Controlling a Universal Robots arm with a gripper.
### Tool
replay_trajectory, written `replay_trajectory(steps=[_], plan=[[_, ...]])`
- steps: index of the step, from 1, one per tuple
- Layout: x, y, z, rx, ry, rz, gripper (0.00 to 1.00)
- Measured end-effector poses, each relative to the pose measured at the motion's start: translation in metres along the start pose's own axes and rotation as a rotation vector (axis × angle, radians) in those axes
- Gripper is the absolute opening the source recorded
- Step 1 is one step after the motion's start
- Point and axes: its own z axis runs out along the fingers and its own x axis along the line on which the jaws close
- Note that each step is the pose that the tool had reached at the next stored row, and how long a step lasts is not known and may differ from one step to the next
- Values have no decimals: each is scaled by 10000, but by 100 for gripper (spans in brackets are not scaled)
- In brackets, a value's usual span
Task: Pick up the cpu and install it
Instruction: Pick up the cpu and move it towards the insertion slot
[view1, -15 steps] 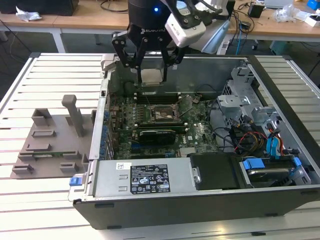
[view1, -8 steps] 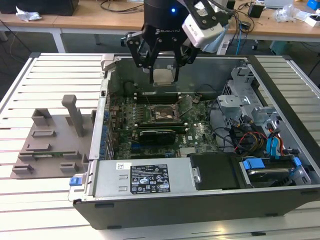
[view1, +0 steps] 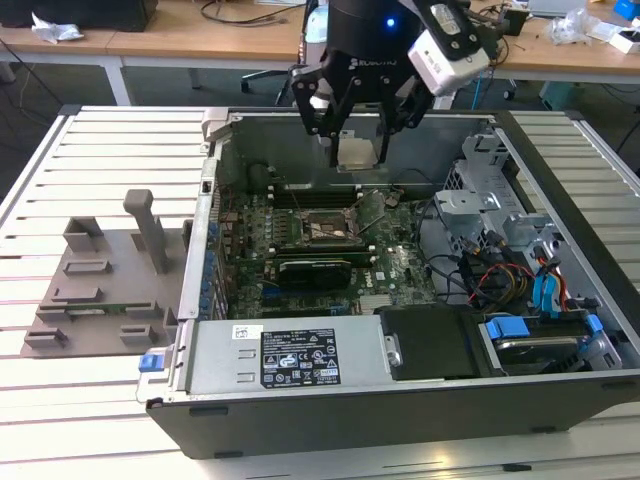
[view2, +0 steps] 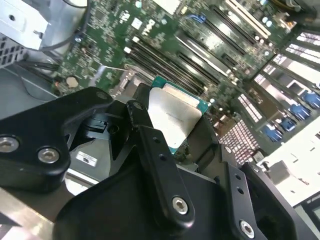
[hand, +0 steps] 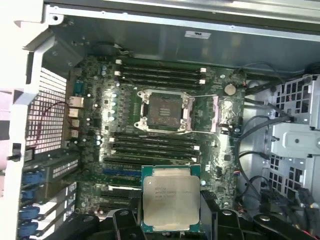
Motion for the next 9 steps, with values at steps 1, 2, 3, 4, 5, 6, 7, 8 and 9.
replay_trajectory(steps=[1, 2, 3, 4, 5, 6, 7, 8, 9], plan=[[-49, -4, 1, 0, 1, 1, 55], [-91, -8, 2, 0, 1, 0, 55], [-118, -10, 4, -2, 1, 0, 55], [-167, -15, 5, 0, 2, 1, 55], [-204, -18, 5, 0, 2, 1, 55], [-232, -21, 7, -1, 3, 1, 55], [-264, -23, 8, -1, 3, 0, 55], [-290, -25, 8, 0, 3, 1, 55], [-328, -29, 10, -1, 3, 0, 55]])
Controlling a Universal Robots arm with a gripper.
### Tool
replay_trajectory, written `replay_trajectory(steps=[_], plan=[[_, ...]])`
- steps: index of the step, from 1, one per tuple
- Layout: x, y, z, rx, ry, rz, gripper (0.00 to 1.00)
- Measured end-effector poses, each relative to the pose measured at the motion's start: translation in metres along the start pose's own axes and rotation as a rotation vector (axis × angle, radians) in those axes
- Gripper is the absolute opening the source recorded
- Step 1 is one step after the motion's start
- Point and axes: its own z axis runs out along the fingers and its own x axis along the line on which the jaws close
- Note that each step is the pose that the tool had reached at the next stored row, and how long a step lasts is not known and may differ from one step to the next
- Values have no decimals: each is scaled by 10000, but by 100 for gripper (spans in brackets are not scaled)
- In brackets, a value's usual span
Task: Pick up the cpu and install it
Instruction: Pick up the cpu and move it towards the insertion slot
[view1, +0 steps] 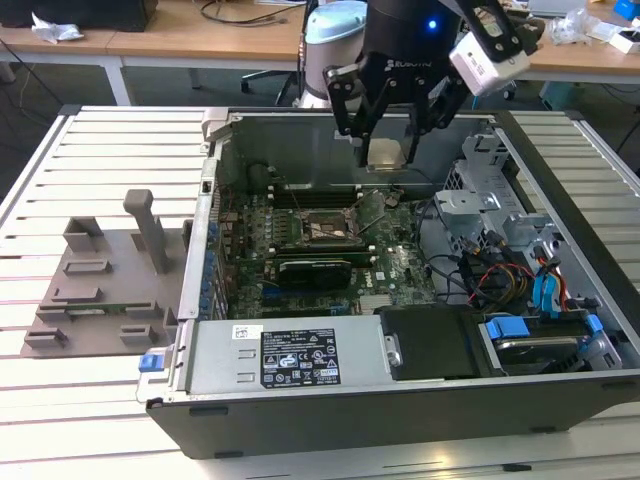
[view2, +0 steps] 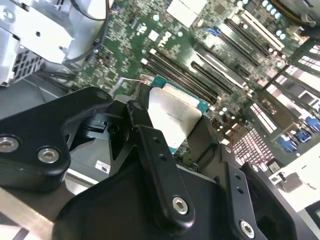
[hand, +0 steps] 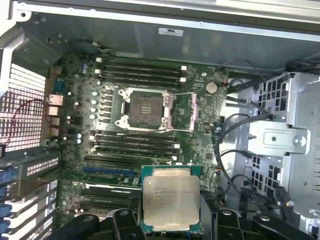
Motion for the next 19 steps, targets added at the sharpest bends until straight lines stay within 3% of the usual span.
replay_trajectory(steps=[5, 15, 19], plan=[[-186, -14, 5, 1, 4, 0, 55], [-623, -45, 28, 2, 14, 0, 55], [-585, -30, 93, -1, 12, 1, 55]])
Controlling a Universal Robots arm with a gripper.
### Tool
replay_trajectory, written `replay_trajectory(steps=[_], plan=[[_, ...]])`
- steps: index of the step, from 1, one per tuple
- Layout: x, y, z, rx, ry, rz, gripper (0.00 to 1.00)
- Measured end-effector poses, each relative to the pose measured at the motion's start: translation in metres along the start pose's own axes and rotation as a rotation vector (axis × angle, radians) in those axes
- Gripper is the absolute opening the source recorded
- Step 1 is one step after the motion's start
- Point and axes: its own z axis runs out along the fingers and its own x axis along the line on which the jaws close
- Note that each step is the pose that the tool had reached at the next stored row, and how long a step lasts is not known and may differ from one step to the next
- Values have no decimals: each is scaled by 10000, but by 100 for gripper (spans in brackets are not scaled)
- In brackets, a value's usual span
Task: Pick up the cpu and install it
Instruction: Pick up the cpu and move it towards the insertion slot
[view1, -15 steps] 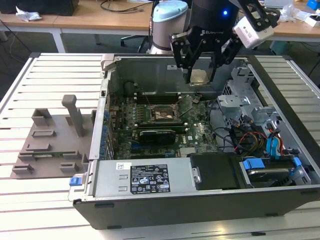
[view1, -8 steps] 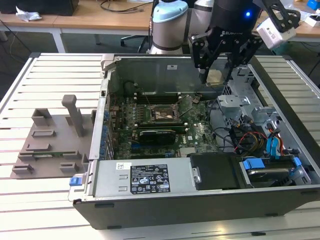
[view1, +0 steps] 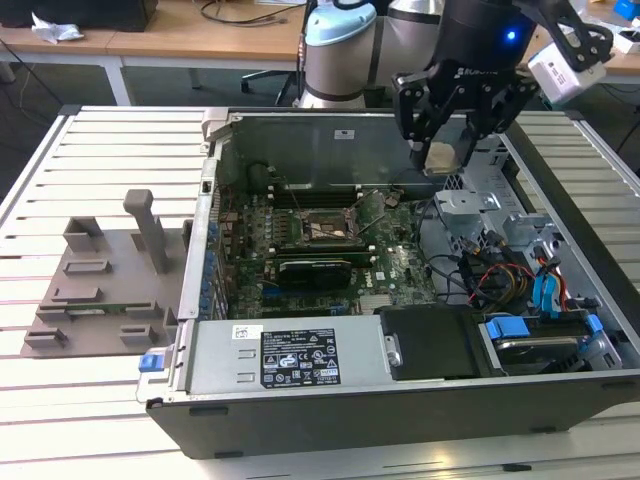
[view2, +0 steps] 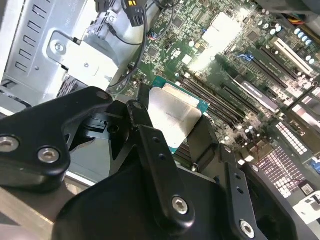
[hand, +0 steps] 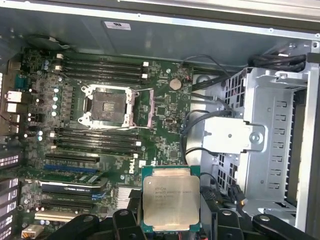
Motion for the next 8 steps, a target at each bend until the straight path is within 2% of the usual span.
replay_trajectory(steps=[5, 6, 8], plan=[[74, 90, 106, 8, 1, -1, 55], [116, 115, 156, 6, 0, 0, 55], [149, 128, 203, 7, 0, 0, 55]])
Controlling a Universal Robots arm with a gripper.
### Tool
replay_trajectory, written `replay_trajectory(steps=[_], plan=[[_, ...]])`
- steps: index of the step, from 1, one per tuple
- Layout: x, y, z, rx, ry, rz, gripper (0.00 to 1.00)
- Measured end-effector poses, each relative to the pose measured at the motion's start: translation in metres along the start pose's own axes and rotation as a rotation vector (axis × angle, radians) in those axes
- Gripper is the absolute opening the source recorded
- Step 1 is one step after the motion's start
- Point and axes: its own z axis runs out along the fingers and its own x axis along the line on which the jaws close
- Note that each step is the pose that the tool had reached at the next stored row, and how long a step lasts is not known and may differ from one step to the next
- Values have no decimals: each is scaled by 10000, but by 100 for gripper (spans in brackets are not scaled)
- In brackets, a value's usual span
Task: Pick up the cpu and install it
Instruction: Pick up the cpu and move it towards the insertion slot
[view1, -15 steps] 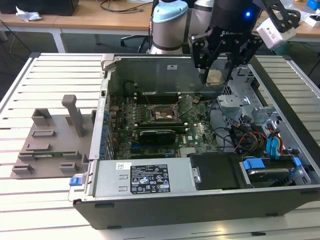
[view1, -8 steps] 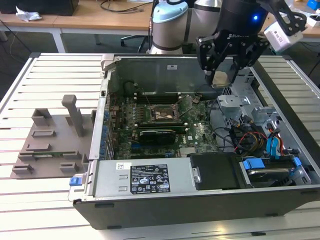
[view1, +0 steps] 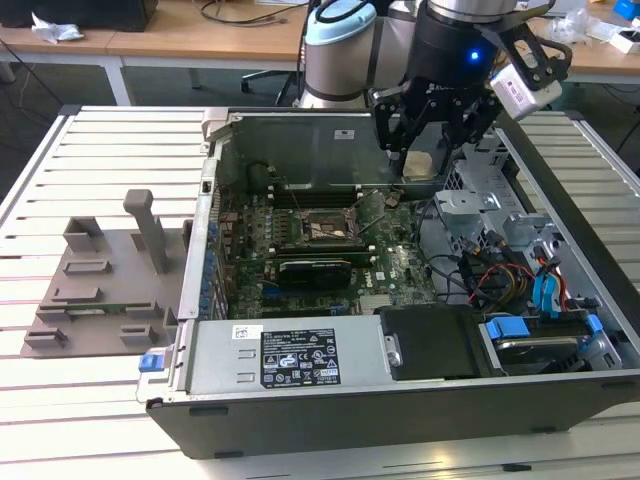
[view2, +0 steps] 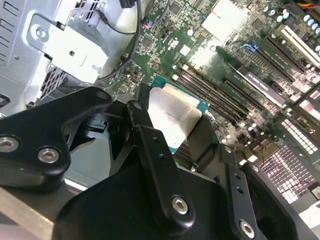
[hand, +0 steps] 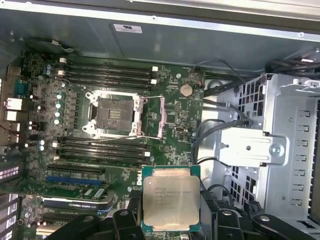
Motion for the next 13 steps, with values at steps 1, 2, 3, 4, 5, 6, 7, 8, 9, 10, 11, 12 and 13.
replay_trajectory(steps=[1, 2, 3, 4, 5, 6, 7, 8, 9, 10, 11, 12, 13], plan=[[5, 2, 9, 2, 1, 0, 55], [10, 3, 26, 2, 1, 0, 55], [11, 4, 44, 1, 1, -2, 55], [12, 5, 53, 0, 0, -2, 55], [13, 5, 62, 0, 0, -1, 55], [14, 6, 80, -1, 0, -1, 55], [15, 6, 88, 1, 0, 0, 55], [16, 6, 99, 0, 0, -1, 55], [17, 7, 107, 1, 0, 0, 55], [19, 7, 117, 0, 0, 0, 55], [22, 7, 128, -1, 0, 1, 55], [23, 8, 137, 0, 0, 0, 55], [26, 8, 147, 0, 0, 0, 55]])
